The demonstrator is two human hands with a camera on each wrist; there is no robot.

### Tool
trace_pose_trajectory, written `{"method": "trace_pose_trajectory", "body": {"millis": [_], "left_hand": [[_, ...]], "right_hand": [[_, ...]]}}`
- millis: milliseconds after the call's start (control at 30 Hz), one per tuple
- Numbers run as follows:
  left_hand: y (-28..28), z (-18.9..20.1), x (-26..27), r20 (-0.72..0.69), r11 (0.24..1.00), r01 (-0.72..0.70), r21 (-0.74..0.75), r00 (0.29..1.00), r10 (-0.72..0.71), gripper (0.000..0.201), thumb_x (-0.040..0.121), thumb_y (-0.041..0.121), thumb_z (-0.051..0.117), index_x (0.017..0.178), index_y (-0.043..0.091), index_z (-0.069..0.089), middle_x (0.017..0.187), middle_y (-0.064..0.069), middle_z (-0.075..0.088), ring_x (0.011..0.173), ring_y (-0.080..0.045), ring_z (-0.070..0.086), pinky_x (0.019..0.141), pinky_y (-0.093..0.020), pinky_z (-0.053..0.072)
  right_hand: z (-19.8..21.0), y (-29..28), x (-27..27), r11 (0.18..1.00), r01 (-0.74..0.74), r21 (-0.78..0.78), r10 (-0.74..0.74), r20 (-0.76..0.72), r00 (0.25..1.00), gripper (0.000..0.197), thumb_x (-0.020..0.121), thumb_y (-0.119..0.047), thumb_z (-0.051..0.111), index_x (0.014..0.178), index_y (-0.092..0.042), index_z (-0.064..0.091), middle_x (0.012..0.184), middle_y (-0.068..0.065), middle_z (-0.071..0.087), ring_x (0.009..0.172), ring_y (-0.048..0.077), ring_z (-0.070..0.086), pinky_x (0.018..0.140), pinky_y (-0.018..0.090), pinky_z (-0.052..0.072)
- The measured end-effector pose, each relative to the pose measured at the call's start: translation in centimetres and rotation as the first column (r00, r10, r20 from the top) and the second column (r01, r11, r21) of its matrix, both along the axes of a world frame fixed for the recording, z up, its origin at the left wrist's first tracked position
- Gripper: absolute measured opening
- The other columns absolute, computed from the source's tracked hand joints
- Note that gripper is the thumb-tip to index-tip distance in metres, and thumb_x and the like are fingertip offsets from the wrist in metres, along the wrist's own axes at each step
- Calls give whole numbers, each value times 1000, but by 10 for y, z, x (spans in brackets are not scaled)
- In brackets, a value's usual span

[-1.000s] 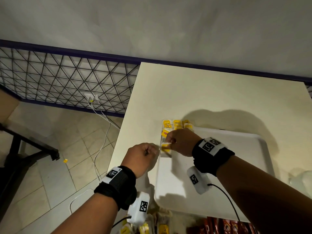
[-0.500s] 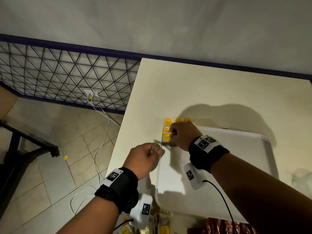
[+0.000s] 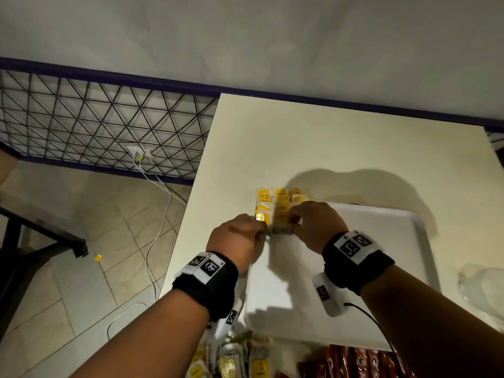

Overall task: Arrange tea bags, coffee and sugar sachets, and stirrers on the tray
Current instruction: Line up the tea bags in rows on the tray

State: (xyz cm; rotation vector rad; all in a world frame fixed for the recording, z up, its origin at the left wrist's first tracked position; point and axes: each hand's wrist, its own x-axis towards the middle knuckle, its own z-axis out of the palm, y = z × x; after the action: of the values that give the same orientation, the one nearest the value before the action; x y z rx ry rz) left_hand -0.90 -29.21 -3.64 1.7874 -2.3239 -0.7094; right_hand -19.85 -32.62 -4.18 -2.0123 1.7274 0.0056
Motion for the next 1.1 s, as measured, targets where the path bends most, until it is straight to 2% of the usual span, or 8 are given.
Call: {"method": "trace_pose_trajectory", "body": {"millis": [367, 567, 633, 667, 733, 767, 1000, 1100], "left_hand": [[-23, -19, -23, 219, 994, 106, 22, 970, -108, 26, 92, 34, 43, 108, 28, 62, 107, -3, 62, 94, -31, 62, 75, -32, 51], [-19, -4, -23, -38, 981, -170, 98, 984, 175, 20, 91, 36, 53, 92, 21, 68, 90, 1, 66, 85, -23, 62, 70, -26, 49], [-14, 4, -21, -454, 844, -416, 338, 714, 534, 29, 96, 37, 53, 83, 14, 66, 76, 0, 66, 65, -16, 62, 57, -20, 47], [-10, 9, -21, -584, 704, -389, 595, 393, 710, 36, 100, 38, 47, 82, 11, 62, 71, -2, 63, 54, -15, 59, 49, -18, 44], [0, 20, -22, -477, 489, 0, 872, -219, 851, 45, 102, 43, 34, 83, 7, 55, 71, -9, 59, 51, -20, 61, 47, -23, 51], [4, 22, -21, -381, 449, 131, 884, -354, 854, 48, 101, 46, 32, 85, 6, 54, 76, -12, 58, 58, -25, 64, 52, -30, 56], [29, 31, -27, -281, 443, 243, 863, -498, 821, 49, 99, 43, 36, 97, -2, 58, 91, -22, 61, 76, -34, 66, 59, -42, 59], [36, 37, -33, -262, 459, 258, 850, -547, 795, 38, 97, 35, 43, 94, 0, 59, 91, -21, 66, 76, -33, 70, 63, -41, 60]], "right_hand": [[-13, 1, 8, 996, -78, 49, 82, -78, 994, 17, 91, -33, 52, 91, -31, 69, 99, -2, 64, 91, 23, 63, 71, 30, 48], [-4, 3, 5, 996, -86, 30, 87, -28, 996, 19, 91, -32, 52, 93, -28, 70, 99, 0, 62, 93, 22, 61, 69, 28, 44], [5, 7, 3, 999, -27, -40, 31, 99, 995, 15, 89, -32, 56, 93, -27, 70, 95, -2, 62, 89, 18, 59, 72, 28, 44], [10, 10, 3, 998, 18, -65, -5, 203, 979, 13, 88, -31, 59, 93, -28, 70, 91, -5, 63, 84, 12, 58, 74, 27, 44], [24, 19, 6, 994, 64, -94, -23, 390, 920, 11, 89, -28, 63, 95, -26, 71, 84, -14, 59, 71, -4, 52, 69, 16, 40], [32, 24, 8, 993, 61, -97, -10, 456, 890, 11, 89, -25, 64, 97, -24, 71, 83, -17, 58, 68, -9, 52, 65, 8, 35], [53, 57, 6, 961, -90, -261, 221, 529, 819, 30, 78, -13, 59, 102, -24, 73, 92, -11, 62, 79, -14, 52, 71, 2, 36], [53, 64, 6, 956, 122, -266, 28, 498, 866, 14, 81, -29, 63, 94, -23, 66, 85, -14, 57, 76, -2, 52, 72, 15, 44]]}}
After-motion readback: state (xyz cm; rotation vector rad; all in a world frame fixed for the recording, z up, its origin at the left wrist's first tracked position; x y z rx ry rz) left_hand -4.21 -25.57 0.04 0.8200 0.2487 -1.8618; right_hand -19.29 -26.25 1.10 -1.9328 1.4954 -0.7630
